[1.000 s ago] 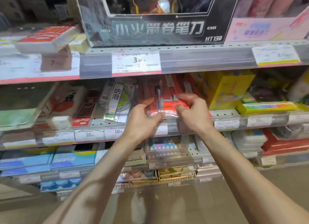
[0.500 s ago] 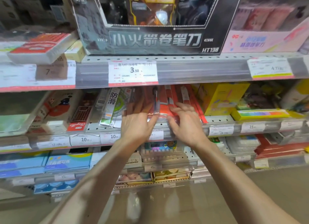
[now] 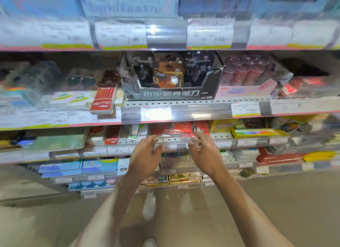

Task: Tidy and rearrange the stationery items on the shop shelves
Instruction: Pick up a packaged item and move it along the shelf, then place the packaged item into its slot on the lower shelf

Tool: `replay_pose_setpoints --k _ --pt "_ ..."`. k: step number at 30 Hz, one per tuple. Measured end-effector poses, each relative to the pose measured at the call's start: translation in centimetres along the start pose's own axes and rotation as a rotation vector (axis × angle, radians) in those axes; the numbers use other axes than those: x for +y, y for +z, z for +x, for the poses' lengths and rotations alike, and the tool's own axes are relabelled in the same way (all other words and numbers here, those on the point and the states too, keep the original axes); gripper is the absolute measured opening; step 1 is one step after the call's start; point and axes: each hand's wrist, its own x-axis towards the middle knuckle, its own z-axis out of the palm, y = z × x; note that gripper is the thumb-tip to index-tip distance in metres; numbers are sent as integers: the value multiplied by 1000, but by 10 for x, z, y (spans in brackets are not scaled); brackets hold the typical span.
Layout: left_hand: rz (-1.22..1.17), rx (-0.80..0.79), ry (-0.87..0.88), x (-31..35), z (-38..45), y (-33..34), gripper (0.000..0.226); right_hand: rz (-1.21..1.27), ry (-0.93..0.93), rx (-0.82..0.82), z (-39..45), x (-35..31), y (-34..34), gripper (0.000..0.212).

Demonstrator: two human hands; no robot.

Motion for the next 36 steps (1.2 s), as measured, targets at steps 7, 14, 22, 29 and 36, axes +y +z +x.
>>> replay_pose_setpoints --k 7,14,22,29,36 --pt "-273 -23 -137 18 -78 -74 32 49 87 6 -67 -70 -39 33" --pt "-335 5 -120 -14 -98 -156 29 23 134 80 -104 -128 -35 28" --pt "-290 61 -58 -52 -45 -237 22 43 140 80 -55 -205 -7 30" --pt "-366 -125 -84 -39 20 -242 27 220 136 54 14 -261 15 16" --pt "-523 -202 -156 -22 45 -236 33 590 300 -10 33 -270 29 22"
